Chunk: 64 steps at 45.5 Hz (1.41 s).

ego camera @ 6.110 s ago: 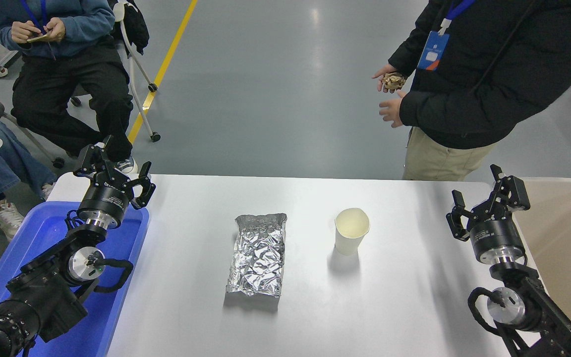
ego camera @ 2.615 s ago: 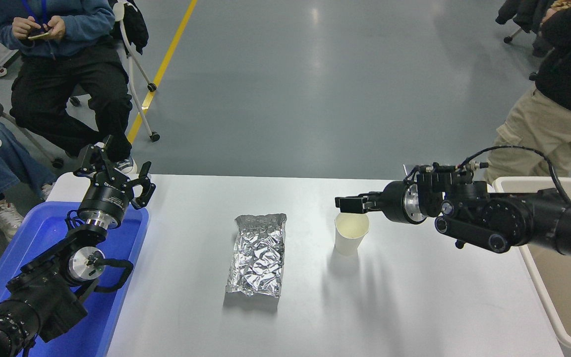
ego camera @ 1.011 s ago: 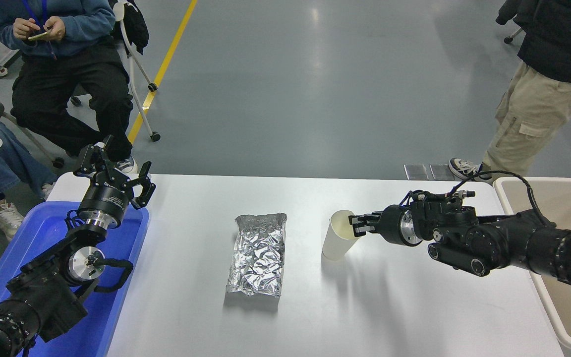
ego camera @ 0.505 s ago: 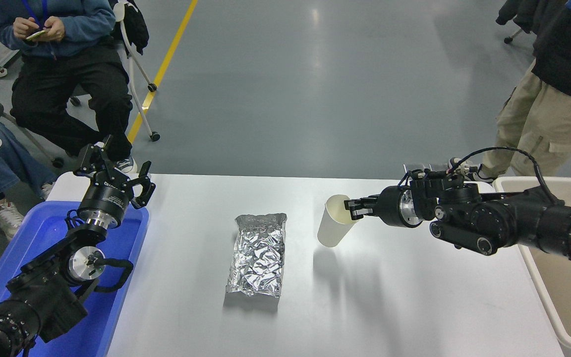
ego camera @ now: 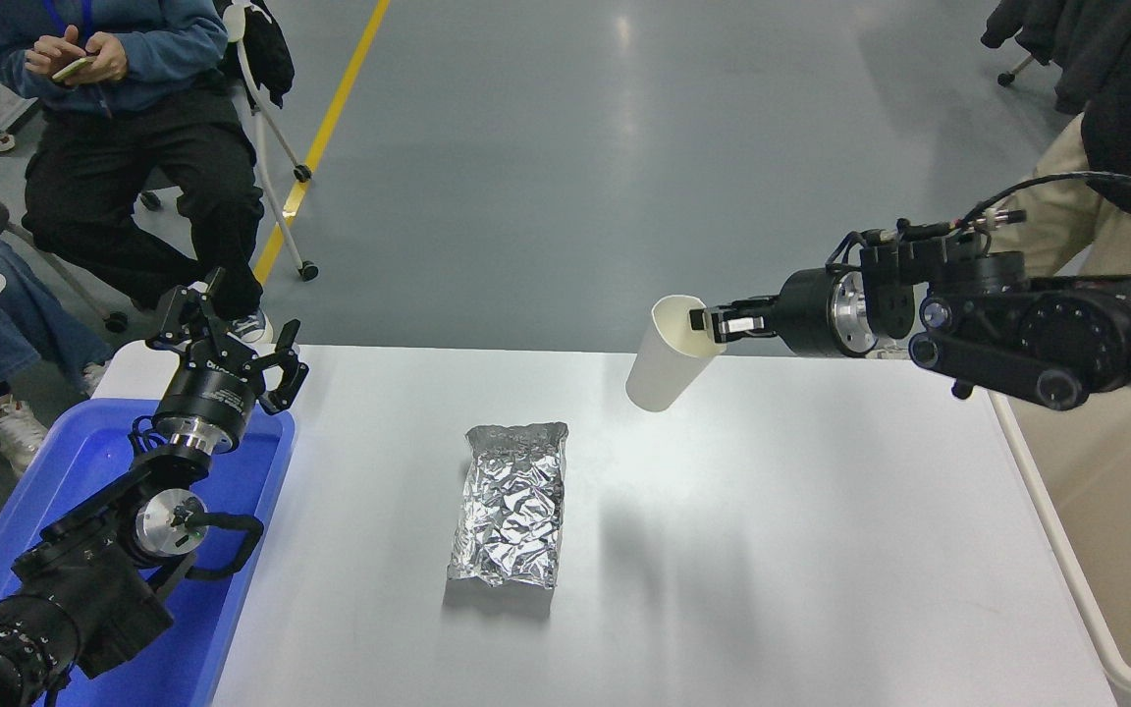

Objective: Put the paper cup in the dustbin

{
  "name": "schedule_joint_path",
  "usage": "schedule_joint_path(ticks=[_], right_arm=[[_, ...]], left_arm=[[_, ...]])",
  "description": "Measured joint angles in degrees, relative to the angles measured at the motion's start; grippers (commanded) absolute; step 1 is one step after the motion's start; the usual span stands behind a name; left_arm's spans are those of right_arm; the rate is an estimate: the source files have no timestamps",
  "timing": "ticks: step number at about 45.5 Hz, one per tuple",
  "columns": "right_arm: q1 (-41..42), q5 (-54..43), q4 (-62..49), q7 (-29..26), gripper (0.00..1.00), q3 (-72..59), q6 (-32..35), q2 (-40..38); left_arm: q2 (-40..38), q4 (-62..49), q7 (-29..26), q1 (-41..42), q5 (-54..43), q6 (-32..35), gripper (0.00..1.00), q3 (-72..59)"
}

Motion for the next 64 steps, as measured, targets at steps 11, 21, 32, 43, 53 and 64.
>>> schedule_joint_path(ticks=[11, 21, 32, 43, 53, 64], right_arm=[[1.7, 0.6, 1.0, 0.0, 0.00, 1.3, 1.1, -2.2], [2.6, 0.8, 1.2, 0.0, 0.00, 2.6, 1.4, -4.5], [1.1, 0.8, 1.0, 0.3, 0.00, 3.8, 0.9, -9.0], [-3.8, 0.9, -1.5, 0.8, 0.00, 6.0, 0.6, -16.0], [-10.9, 4.3, -6.7, 1.5, 0.00, 10.2, 0.6, -22.7], [-19.3, 13.0, -14.6, 1.7, 0.00, 12.4, 0.6, -26.3]], left_arm=[[0.0, 0.0, 0.0, 0.0, 0.0, 0.0, 1.00, 0.0], [0.0, 0.0, 0.0, 0.0, 0.0, 0.0, 1.00, 0.0], [0.0, 0.0, 0.0, 0.0, 0.0, 0.0, 1.00, 0.0], [0.0, 0.0, 0.0, 0.0, 0.0, 0.0, 1.00, 0.0], [0.0, 0.0, 0.0, 0.0, 0.0, 0.0, 1.00, 0.0], [0.0, 0.0, 0.0, 0.0, 0.0, 0.0, 1.00, 0.0]])
